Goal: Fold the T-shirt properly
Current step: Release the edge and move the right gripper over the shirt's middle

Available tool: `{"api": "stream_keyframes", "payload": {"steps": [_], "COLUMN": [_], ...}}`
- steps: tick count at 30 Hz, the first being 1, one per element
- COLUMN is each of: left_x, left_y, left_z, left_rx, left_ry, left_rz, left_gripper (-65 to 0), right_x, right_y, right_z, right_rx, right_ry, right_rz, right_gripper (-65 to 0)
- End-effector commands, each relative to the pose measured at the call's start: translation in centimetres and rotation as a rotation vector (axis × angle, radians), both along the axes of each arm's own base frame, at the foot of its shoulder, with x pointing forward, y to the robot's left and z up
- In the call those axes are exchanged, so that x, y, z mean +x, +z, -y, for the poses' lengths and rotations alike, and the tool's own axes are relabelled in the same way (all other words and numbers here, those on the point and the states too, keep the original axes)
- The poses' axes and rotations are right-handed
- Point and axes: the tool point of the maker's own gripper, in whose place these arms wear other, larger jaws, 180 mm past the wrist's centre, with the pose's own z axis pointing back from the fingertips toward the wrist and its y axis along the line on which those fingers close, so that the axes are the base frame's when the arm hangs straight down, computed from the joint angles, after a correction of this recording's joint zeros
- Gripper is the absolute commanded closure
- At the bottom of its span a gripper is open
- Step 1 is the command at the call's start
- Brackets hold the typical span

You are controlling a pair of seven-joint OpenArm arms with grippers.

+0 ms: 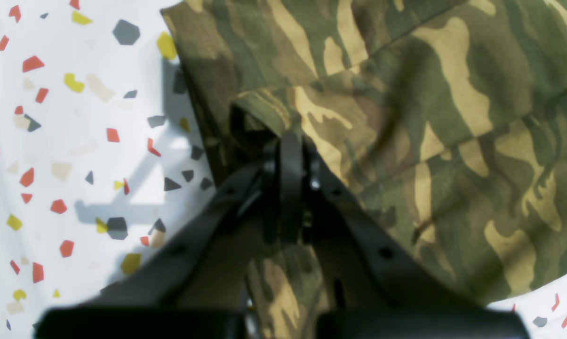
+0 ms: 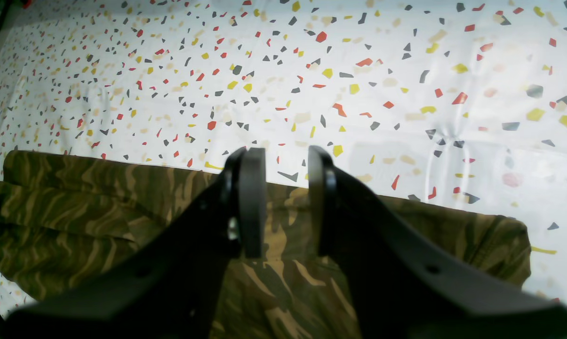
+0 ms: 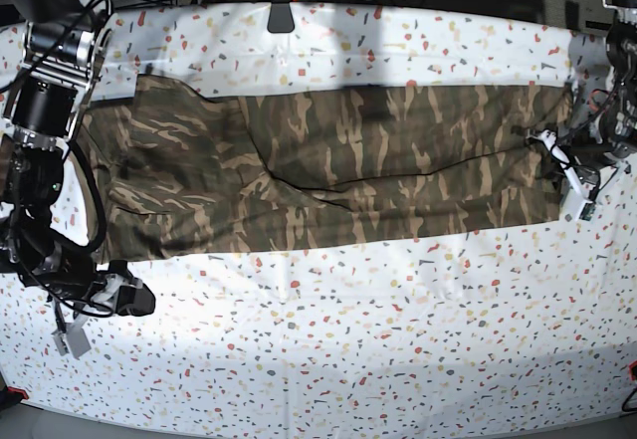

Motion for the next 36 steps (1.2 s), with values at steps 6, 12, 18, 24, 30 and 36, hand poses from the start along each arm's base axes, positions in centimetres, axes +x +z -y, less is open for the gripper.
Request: {"api": "stream_keyframes", "payload": {"steps": [6, 12, 18, 24, 30, 36], "left_x": [1.1, 0.5, -3.2, -8.0, -8.3, -7.4], "left_y": [1.8, 4.6, 6.4, 4.4, 3.8, 4.5], "left_z": [-0.2, 2.3, 4.1, 4.0, 1.8, 0.7], "left_rx": [0.006, -0.012, 0.065, 0.103, 0.262, 0.354], "left_ry": [-0.035, -0.179, -0.353, -0.521, -0.574, -0.618], "left_rz": [0.057, 0.124, 0.134, 0.03, 0.052, 0.097], "left_gripper": [0.0, 0.0, 0.0, 0.0, 0.0, 0.0], "right_x": [0.8, 0.8, 0.7, 0.4, -0.2, -1.4], "right_y": [2.5, 1.8, 1.5, 1.0, -0.2, -2.2], "right_z": [0.4, 1.2, 1.2, 1.3, 1.6, 1.6], "right_rx": [-0.009, -0.065, -0.07, -0.075, -0.087, -0.086], "right_ry": [0.002, -0.018, -0.015, -0.016, -0.028, -0.028], "right_rz": [0.071, 0.049, 0.034, 0.02, 0.008, -0.033], "right_gripper": [-16.1, -16.1, -16.1, -16.1, -16.1, -16.1]}}
